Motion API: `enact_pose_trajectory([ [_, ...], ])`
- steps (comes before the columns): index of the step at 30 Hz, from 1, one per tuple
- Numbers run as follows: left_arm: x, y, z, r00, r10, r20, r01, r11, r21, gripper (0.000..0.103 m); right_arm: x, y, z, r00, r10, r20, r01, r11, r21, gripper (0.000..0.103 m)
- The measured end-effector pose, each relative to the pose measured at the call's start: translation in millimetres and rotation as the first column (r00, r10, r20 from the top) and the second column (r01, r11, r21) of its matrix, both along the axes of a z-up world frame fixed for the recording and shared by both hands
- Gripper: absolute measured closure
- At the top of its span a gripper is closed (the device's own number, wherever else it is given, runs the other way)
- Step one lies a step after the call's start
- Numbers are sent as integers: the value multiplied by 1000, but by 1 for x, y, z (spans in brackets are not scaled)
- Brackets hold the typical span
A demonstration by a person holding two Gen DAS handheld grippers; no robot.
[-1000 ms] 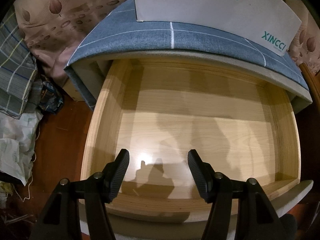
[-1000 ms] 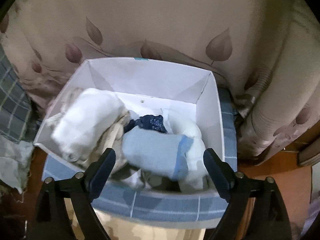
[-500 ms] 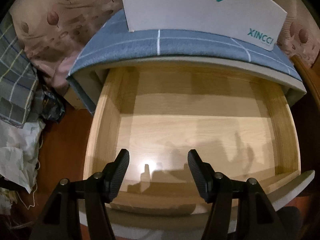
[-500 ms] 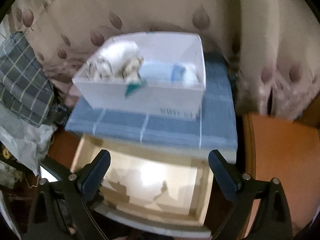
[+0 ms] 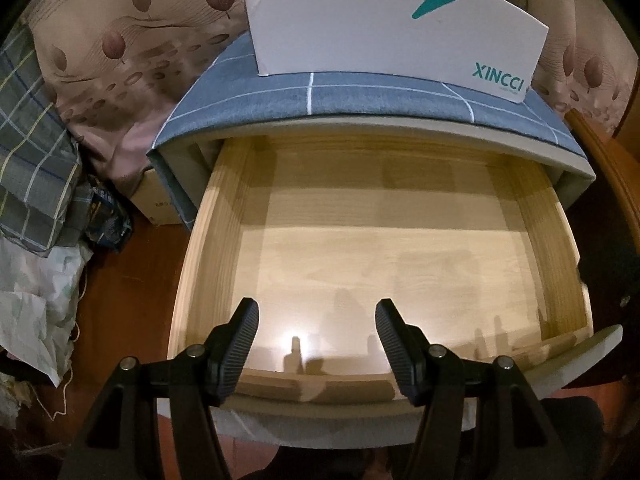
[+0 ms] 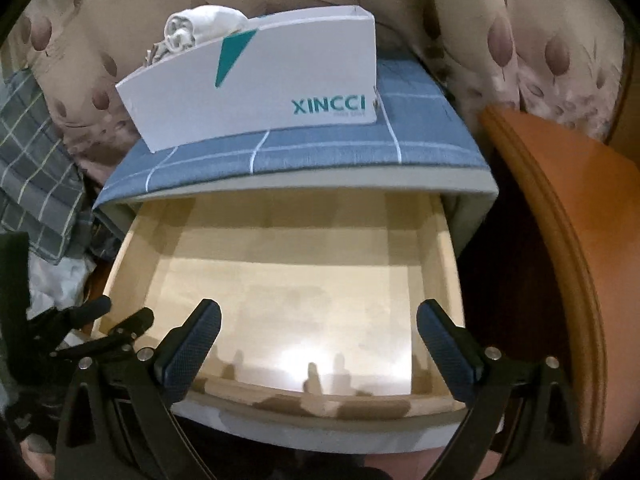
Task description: Take underwear out of drawer
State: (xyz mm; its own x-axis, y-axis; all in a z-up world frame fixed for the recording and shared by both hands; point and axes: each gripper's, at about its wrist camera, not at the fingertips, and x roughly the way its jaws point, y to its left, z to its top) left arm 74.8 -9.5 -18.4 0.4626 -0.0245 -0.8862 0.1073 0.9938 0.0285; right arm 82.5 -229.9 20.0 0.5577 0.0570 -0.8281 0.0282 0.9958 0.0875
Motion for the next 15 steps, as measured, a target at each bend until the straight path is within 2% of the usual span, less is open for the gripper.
enact_pose_trajectory([
  [7,-2,-4,-2,1000,-9,2,9,1000,18,41,-6,0,-14,1000,-17,-5,17,1000,21,6],
  [15,-4,-7,-1,1000,-14,12,13,999,35,41,-2,5,-24,999,5,-50,-4,1000,17,6],
])
